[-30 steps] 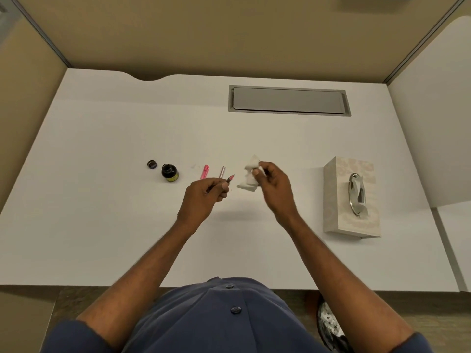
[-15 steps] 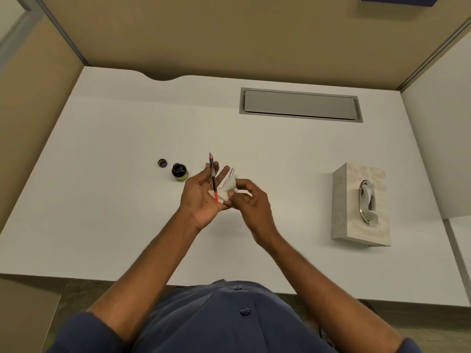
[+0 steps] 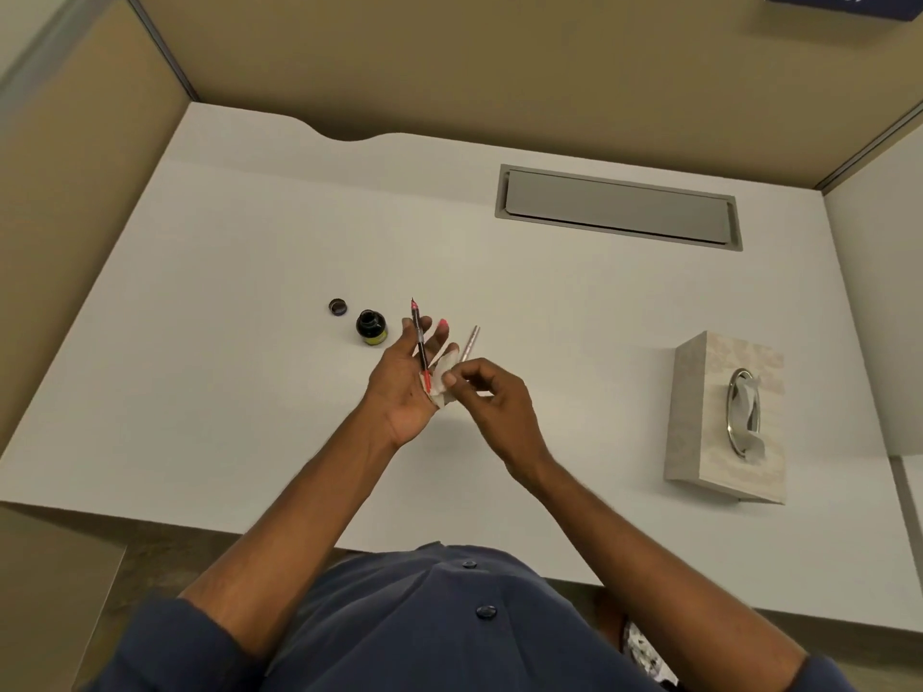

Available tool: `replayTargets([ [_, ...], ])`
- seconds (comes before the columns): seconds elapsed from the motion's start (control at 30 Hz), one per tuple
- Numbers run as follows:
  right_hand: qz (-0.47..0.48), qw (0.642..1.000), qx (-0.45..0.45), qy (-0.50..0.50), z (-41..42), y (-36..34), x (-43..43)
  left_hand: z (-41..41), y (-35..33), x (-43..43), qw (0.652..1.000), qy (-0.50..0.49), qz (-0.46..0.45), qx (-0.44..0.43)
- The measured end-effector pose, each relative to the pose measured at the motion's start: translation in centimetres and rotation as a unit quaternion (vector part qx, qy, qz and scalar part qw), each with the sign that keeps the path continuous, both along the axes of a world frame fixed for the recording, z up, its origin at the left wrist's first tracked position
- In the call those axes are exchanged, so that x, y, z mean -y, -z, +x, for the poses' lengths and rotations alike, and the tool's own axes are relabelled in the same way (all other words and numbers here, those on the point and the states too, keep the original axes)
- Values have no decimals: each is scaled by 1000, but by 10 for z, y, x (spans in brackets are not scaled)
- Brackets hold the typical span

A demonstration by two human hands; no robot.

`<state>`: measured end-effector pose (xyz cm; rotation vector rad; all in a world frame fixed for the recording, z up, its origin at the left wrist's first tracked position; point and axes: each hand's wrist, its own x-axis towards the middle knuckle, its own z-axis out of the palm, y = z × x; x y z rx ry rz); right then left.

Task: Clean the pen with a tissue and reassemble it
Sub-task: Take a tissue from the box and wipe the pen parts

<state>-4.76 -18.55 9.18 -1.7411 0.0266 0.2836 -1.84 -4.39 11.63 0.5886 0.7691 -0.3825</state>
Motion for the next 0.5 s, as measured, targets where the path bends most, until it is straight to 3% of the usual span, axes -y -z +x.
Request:
replayTargets([
  [0.2, 37, 993, -75, 85, 7, -3, -10, 5, 0, -7, 1000, 27, 0, 16],
  [0.33, 12, 997, -36, 68, 14, -3, -15, 9, -6, -1, 998, 57, -15, 14],
  [0.5, -8, 997, -65, 33, 16, -4, -16, 15, -2, -3, 998, 54, 18, 18],
])
